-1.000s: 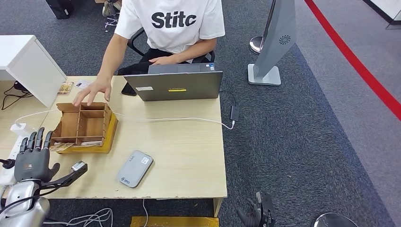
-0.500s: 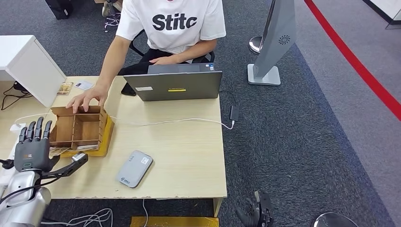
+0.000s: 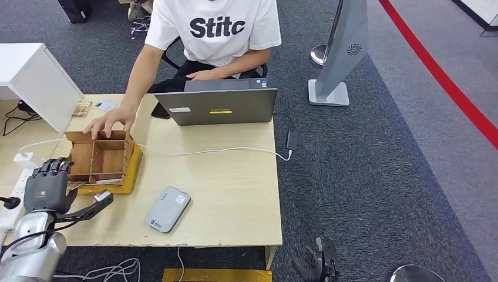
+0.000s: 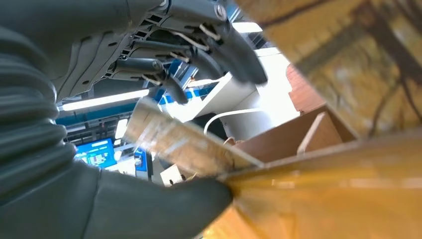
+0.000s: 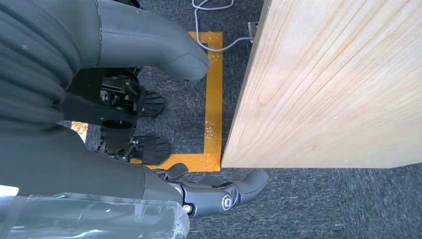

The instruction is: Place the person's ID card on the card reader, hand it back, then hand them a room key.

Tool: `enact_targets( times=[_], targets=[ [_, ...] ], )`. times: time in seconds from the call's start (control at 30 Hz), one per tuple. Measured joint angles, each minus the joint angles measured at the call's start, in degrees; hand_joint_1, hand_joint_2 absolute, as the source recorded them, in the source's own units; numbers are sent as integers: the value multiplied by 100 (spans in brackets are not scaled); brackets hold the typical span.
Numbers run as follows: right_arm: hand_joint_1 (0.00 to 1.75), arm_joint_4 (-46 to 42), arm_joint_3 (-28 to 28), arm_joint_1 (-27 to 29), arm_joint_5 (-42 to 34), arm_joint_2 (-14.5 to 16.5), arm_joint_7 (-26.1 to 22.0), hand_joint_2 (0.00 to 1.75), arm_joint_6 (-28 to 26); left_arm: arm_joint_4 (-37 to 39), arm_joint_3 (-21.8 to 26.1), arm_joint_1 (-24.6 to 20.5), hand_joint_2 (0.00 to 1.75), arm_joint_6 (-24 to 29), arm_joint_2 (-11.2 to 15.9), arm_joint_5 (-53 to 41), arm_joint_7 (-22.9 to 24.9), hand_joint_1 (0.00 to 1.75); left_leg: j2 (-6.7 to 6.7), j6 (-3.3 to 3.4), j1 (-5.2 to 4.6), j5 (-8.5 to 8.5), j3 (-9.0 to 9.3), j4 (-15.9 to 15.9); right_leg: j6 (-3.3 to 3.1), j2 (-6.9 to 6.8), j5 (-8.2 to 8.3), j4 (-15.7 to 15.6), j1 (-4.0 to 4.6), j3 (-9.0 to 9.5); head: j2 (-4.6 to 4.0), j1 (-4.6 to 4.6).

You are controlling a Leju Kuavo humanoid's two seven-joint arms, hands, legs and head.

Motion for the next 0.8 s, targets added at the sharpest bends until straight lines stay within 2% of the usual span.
enact_targets(
  times=[0.5, 0.8],
  targets=[
    [0, 0, 0, 0, -22, 0, -13, 175, -3, 0, -14, 2, 175, 26, -10, 32, -153, 175, -3, -4, 0, 8, -3, 0, 1, 0, 6, 0, 0, -2, 0, 0],
    [0, 0, 0, -3, -31, 0, -14, 175, -9, -843, -13, 68, 175, 20, -150, 115, -323, 175, -6, 3, -1, 13, -7, 0, 2, -4, 9, 0, -1, -4, 0, 2]
  ],
)
